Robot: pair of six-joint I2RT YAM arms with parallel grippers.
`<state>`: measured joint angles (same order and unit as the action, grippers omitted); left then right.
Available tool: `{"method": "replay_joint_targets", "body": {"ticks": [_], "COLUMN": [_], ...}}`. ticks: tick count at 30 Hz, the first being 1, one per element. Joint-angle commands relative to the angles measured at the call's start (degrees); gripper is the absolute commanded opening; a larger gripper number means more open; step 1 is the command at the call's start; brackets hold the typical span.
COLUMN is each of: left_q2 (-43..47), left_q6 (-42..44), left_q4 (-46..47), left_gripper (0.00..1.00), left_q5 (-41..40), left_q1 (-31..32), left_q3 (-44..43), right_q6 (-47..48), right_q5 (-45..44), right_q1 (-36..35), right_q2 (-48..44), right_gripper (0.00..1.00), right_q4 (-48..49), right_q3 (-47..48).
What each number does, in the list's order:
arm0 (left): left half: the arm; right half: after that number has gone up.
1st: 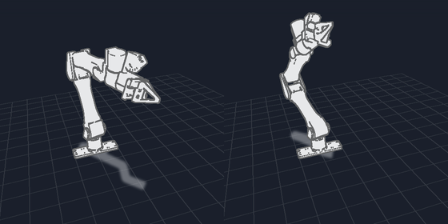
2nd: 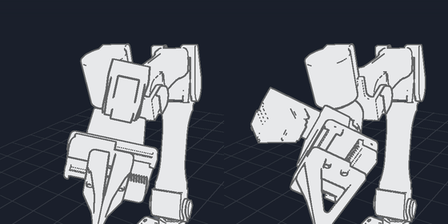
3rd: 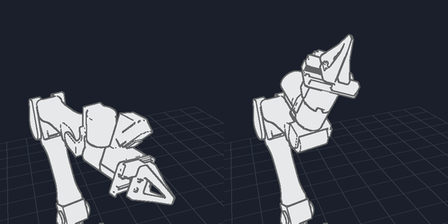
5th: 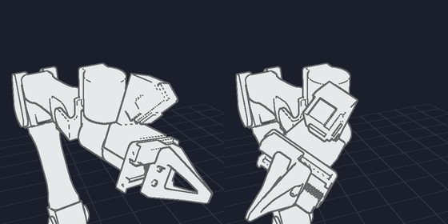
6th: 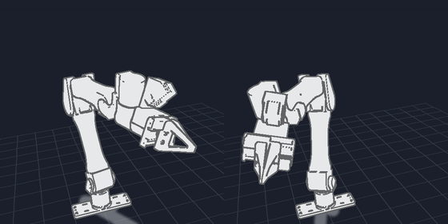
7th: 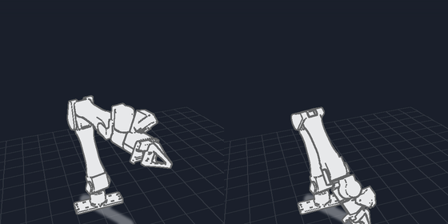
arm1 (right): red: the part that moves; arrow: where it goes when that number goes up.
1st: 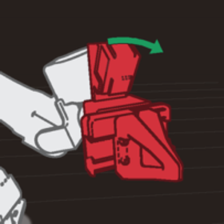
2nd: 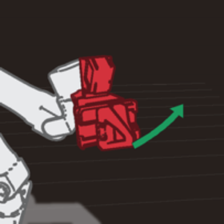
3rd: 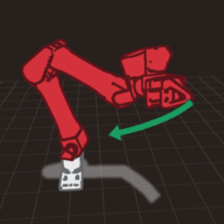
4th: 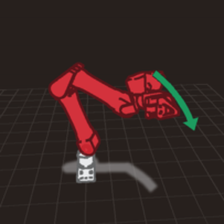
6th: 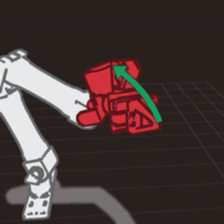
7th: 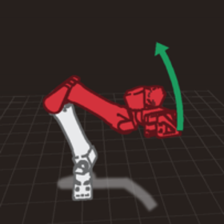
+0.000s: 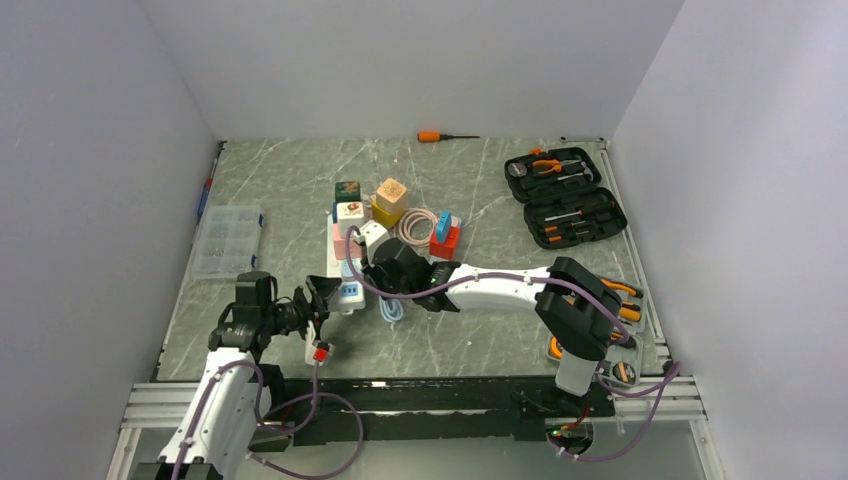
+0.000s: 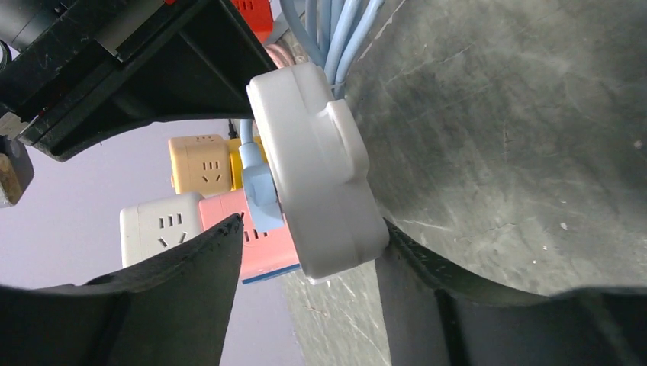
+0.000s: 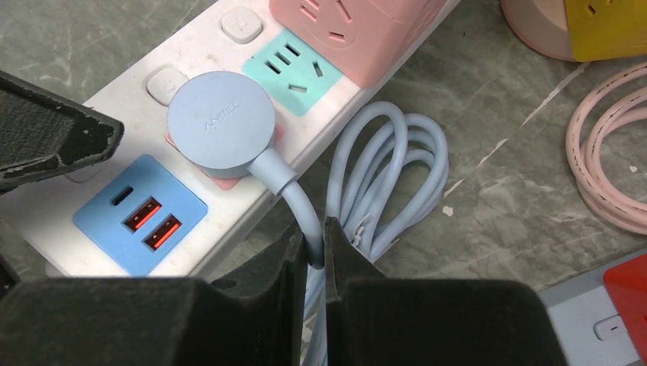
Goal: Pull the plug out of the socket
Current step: Remove the plug from the socket.
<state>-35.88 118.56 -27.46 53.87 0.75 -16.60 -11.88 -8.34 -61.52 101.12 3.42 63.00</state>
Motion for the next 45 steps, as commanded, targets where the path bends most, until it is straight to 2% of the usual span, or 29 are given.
{"method": "replay_joint_targets", "body": {"ticks": [1,5,8,9,10,15,16,18,24,34,45], "left_q2": [-0.71,-1.20,-1.09,-0.90,-0.82,-0.28,0.05,0.85,2.61,1.95,2.95], "left_q6": [21.30,20.50,19.28,18.53,18.08,16.31,15.48,14.04,9.08,-0.26,-3.97], "left_q4": [5.62,6.01,6.61,7.14,7.45,8.11,8.56,8.95,9.08,9.94,5.30], "left_gripper": [0.60,0.36,0.09,0.04,0.01,0.02,0.02,0.02,0.01,0.00,0.00], "left_q5": [-1.39,-2.54,-2.44,-2.14,-1.79,-2.01,-2.01,-2.16,-3.67,-5.18,-5.81], "left_q1": [1.33,2.02,2.56,2.58,2.79,3.35,3.44,3.68,3.95,3.93,3.96], "left_q3": [0.73,0.24,0.08,-0.04,-0.09,-0.09,0.21,0.51,0.10,-3.95,-8.29], "right_q6": [-2.54,-2.56,-2.47,-2.31,-2.09,-0.38,0.26,1.65,6.24,13.26,20.03], "right_q5": [2.47,3.07,3.09,2.90,2.44,-2.55,-3.56,-4.98,-7.06,-12.99,-19.04], "right_q1": [-0.32,-0.23,-0.33,-0.37,-0.36,-1.09,-1.25,-1.66,-1.93,-4.84,-6.66], "right_q2": [-2.29,-1.91,-1.68,-1.60,-1.55,-1.23,-1.34,-1.54,-0.02,4.64,8.71], "right_gripper": [0.00,0.00,0.00,0.00,0.04,0.49,0.55,0.59,0.58,0.49,0.40], "right_q4": [6.38,6.04,5.66,5.66,5.64,7.31,8.02,9.41,12.01,14.49,22.59], "right_q3": [4.27,4.08,3.88,3.72,3.52,1.64,1.20,0.41,0.66,1.19,-0.47]}}
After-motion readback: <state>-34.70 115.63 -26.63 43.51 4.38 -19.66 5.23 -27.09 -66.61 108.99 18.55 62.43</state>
